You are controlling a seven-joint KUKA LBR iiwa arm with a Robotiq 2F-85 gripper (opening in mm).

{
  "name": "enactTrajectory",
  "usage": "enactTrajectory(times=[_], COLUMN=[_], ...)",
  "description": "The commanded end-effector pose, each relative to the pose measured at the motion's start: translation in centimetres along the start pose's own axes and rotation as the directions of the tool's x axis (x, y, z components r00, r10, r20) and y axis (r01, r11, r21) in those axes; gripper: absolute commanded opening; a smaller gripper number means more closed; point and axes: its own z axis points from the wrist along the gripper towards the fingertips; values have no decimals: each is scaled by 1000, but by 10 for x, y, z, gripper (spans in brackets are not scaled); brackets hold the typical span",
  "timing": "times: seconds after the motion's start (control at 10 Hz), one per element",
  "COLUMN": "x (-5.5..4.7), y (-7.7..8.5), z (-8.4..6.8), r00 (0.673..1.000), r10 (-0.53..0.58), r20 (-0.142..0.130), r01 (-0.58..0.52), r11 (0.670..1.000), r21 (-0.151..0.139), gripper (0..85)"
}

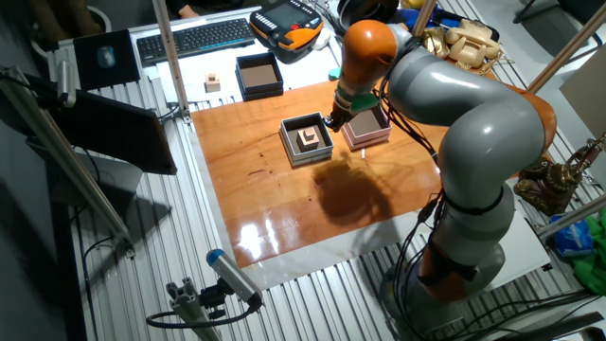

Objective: Move an object from one box to another

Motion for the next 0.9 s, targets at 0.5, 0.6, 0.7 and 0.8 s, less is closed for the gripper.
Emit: enactTrajectory(times=[0.5,0.6,0.7,0.8], x=[-12,-15,-21,-25], y=[30,37,41,42], z=[15,21,28,34], r00=[995,994,994,994], r10=[89,101,102,103], r20=[36,41,43,43], r01=[-89,-101,-103,-103], r11=[996,995,995,995], r21=[13,13,13,7], gripper=[0,0,0,0])
